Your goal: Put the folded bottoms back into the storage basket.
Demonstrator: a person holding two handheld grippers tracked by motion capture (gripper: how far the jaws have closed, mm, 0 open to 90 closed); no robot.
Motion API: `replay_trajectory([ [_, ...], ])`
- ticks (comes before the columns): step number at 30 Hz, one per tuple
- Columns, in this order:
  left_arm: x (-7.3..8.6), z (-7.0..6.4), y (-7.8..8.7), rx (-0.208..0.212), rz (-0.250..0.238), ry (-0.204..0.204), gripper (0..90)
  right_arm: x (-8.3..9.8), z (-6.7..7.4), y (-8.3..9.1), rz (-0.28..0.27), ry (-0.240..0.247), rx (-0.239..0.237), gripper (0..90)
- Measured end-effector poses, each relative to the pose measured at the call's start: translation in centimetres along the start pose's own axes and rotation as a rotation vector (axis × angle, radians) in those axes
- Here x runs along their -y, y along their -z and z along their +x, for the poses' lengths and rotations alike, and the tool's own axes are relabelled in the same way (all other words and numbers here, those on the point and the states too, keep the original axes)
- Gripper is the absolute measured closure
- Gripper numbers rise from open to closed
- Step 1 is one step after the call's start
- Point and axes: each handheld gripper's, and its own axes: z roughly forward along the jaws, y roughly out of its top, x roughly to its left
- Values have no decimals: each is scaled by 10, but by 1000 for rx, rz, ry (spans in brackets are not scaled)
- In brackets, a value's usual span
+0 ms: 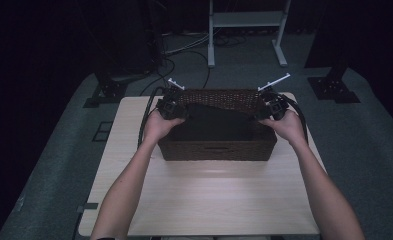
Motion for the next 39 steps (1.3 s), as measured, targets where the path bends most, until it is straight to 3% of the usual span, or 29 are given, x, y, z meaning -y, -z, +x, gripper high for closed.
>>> replay_trajectory([
  [13,5,-13,10,18,-28,-43,349,10,9,7,-9,18,-7,438],
  [39,28,-29,25,31,-84,-63,285,37,20,23,-39,45,-14,405],
])
